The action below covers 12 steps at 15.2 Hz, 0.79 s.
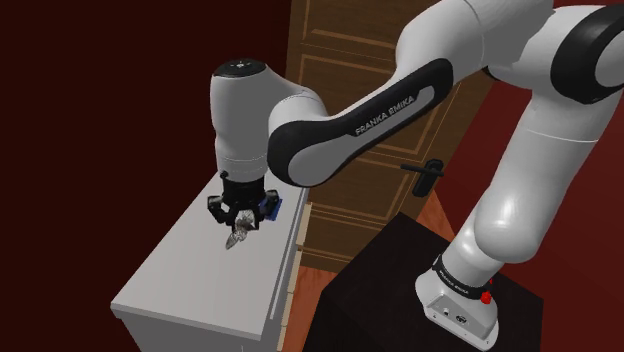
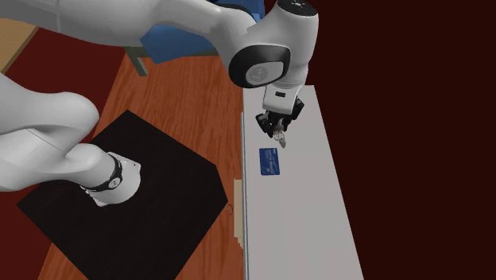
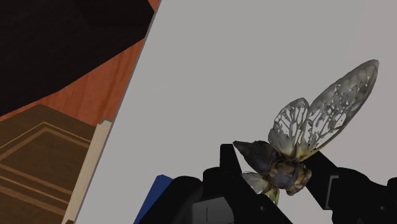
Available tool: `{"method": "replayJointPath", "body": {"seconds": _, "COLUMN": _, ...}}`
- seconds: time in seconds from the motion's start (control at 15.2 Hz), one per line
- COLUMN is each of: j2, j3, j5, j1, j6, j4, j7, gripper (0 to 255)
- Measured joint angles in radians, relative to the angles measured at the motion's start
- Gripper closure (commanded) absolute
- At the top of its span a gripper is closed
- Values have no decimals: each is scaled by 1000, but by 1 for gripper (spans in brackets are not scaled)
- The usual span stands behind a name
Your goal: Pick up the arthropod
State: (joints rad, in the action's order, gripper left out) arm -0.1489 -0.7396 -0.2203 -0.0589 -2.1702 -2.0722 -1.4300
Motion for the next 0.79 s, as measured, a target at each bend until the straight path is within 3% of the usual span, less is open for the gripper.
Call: {"method": "replayJointPath", "body": {"seconds": 0.79, "j2": 81, "j3": -11, "j5": 77, "j1": 15, "j6": 136, "j4": 82, "j7": 61, "gripper": 255}}
